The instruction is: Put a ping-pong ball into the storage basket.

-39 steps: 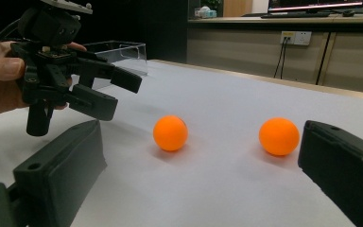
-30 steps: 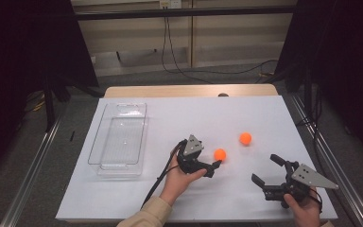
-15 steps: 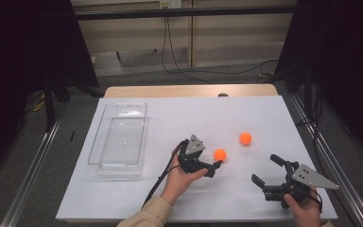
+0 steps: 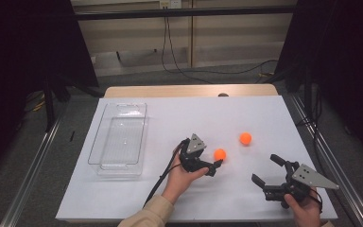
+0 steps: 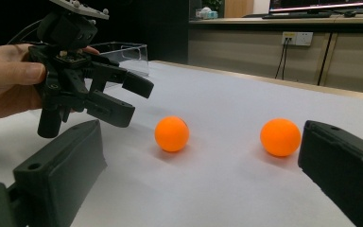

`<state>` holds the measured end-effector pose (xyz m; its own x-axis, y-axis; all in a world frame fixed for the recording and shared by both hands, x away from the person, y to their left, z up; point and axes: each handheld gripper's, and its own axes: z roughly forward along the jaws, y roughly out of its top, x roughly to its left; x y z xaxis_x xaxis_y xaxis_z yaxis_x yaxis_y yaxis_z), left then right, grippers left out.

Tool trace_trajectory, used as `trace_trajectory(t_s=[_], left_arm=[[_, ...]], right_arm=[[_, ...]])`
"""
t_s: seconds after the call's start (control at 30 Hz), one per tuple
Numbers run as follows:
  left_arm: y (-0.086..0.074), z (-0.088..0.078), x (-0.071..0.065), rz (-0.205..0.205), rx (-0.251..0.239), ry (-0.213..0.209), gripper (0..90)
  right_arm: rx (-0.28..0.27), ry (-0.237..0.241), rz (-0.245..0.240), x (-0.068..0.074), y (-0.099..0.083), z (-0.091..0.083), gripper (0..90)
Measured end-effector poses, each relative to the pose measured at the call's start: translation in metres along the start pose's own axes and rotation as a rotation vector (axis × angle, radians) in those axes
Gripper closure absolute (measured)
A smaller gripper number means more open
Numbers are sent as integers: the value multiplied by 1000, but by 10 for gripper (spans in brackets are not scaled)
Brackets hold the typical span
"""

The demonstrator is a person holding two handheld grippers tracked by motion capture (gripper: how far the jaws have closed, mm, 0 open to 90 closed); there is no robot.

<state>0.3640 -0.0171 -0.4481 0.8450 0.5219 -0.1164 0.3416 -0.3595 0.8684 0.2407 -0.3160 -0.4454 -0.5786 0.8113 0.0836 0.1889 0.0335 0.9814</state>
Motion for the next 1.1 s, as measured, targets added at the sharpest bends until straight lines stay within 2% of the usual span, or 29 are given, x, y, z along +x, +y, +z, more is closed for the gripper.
trace_trajectory(t_s=[0.1,0.23,0.37,0.5,0.7,1.1], left_arm=[[0,1,0,-15,4,-7,31],[0,2,0,1,8,-1,32],[0,4,1,-6,7,5,33],[1,6,1,16,23,16,33],[5,10,-1,13,21,10,32],[5,14,-2,11,48,10,32]], right_arm=[[0,0,-1,0,0,0,10],[-1,0,-2,0,0,0,10],[-1,-1,1,0,0,0,10],[-1,0,-1,0,0,0,10],[-2,1,-3,0,0,0,10],[-3,1,-1,0,0,0,10]])
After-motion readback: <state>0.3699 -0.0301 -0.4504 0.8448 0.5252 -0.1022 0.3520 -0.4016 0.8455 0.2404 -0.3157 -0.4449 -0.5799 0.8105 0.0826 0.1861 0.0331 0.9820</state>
